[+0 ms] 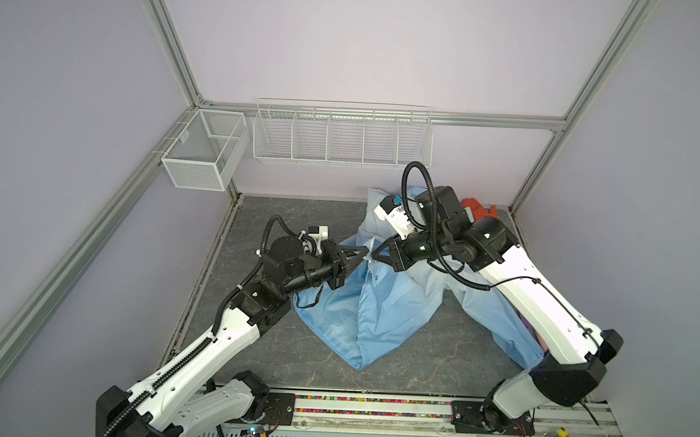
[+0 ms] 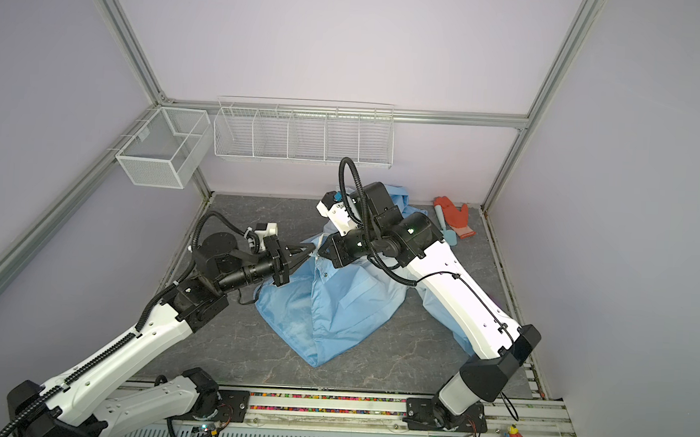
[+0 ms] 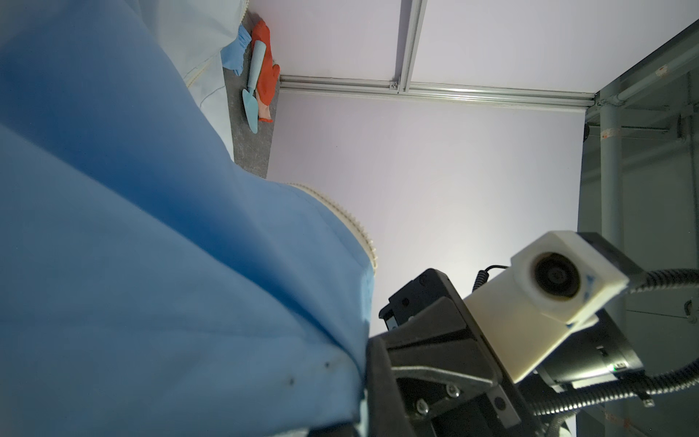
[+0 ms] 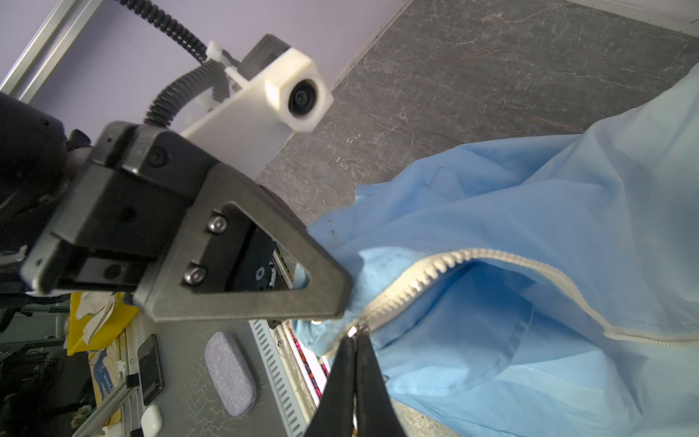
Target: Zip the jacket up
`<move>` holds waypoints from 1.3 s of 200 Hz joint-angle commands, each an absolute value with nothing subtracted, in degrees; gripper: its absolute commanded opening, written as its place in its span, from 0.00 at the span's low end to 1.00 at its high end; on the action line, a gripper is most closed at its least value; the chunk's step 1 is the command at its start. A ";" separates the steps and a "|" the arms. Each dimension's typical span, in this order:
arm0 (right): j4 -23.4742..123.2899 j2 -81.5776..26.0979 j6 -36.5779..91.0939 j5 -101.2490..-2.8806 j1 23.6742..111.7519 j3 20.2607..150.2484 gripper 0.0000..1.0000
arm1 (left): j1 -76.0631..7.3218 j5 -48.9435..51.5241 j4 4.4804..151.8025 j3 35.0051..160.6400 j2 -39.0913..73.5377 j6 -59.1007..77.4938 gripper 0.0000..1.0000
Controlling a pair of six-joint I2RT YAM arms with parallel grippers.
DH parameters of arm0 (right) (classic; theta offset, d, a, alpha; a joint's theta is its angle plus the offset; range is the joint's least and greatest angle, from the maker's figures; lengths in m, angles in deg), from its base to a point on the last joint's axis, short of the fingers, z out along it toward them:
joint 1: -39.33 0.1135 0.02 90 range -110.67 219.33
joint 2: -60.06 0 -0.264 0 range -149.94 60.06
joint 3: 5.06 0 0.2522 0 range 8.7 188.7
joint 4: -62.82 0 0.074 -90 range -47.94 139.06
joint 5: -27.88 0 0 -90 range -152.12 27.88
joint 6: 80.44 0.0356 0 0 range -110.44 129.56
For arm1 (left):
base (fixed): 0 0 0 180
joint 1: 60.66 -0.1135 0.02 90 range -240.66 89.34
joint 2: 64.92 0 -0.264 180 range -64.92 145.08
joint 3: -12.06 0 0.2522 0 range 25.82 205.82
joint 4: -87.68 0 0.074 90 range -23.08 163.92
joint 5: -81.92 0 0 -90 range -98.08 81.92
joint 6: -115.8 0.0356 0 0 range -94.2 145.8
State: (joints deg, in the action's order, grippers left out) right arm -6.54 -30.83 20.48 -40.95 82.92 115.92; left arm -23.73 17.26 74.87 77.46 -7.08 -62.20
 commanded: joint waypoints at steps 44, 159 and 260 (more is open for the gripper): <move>-1.63 -29.79 22.42 -36.45 82.86 111.35 0.12 | -23.31 18.20 77.74 79.88 -7.13 -62.09 0.00; 1.22 -27.32 24.10 -36.21 82.79 106.06 0.13 | -23.31 18.20 77.31 80.08 -7.43 -62.18 0.00; 2.97 -25.29 24.65 -36.17 82.85 103.45 0.16 | -23.31 18.25 76.91 80.16 -7.66 -62.18 0.00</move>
